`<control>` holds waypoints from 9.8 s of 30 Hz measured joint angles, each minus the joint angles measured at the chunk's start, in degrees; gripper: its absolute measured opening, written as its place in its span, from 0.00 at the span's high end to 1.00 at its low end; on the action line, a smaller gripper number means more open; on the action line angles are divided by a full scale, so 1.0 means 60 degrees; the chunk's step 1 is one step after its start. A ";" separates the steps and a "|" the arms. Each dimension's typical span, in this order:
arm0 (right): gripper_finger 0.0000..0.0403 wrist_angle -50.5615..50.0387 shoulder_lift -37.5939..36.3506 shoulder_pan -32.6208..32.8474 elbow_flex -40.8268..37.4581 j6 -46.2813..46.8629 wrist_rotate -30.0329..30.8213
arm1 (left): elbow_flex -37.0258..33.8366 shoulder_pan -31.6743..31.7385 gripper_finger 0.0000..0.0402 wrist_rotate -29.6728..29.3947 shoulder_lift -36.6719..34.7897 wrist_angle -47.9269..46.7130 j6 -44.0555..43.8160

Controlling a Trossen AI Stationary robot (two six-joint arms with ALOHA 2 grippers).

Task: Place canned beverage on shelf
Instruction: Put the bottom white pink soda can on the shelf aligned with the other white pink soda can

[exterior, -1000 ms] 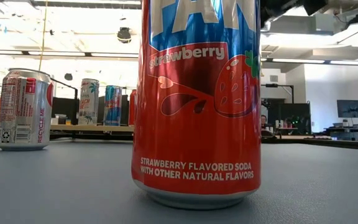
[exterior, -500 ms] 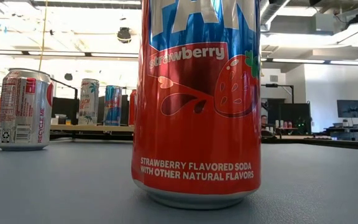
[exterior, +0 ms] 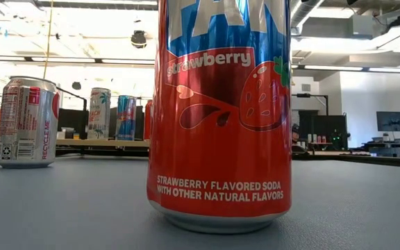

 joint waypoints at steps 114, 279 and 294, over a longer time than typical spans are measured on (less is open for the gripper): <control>1.00 -0.0395 0.0004 -0.0580 0.0000 -0.3253 -0.0069 | 0.3901 0.8311 0.38 -0.1173 0.1967 -0.2564 1.0789; 1.00 -0.1478 0.0000 -0.6892 0.0087 -0.5265 -0.6874 | 0.0616 1.8557 0.37 -0.0634 0.1501 -0.1659 1.2402; 1.00 -0.1543 0.0000 -0.6892 0.0087 -0.5272 -0.6874 | 0.0616 1.8564 0.36 -0.0856 0.1501 -0.1231 1.6169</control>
